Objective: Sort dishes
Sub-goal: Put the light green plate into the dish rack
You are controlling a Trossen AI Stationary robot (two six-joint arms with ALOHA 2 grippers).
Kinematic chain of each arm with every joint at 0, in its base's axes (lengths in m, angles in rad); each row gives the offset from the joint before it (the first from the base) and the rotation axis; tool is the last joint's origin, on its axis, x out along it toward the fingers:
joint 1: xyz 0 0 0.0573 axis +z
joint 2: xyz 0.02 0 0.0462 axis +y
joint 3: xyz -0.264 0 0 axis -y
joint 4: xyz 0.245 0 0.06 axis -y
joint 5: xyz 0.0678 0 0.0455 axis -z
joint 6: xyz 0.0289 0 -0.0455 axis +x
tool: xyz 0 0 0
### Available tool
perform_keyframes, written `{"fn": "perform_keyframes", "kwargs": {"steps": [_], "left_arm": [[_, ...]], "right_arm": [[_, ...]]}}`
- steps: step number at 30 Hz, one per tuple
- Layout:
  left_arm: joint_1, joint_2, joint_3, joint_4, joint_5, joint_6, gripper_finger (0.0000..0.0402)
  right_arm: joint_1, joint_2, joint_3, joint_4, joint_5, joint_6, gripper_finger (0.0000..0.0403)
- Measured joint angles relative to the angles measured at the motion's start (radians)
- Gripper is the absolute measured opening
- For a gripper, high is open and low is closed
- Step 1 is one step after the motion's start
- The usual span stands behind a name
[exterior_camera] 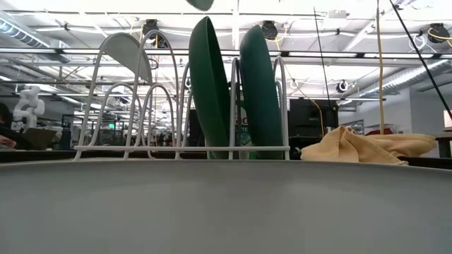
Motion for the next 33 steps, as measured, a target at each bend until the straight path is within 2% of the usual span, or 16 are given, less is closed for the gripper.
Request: {"fn": "perform_keyframes", "kwargs": {"steps": [4,11,18,23,33], "left_arm": [[-0.01,0.0,0.0,0.049,0.0,0.071,0.0203],[-0.04,0.0,0.0,0.069,0.0,0.095,0.0203],[-0.071,0.0,0.0,0.06,0.0,0.09,0.0203],[-0.079,0.0,0.0,0.053,0.001,0.09,0.0203],[-0.079,0.0,0.0,0.05,0.001,0.089,0.0203]], "right_arm": [[-0.086,0.067,0.0,0.046,-0.138,0.032,0.0],[-0.222,0.183,0.0,0.146,-0.27,0.167,0.0],[-0.312,0.274,0.0,0.128,-0.316,0.251,0.0],[-0.326,0.29,0.0,0.107,-0.35,0.277,0.0002],[-0.327,0.27,0.0,-0.027,-0.339,0.258,0.0067]]}}
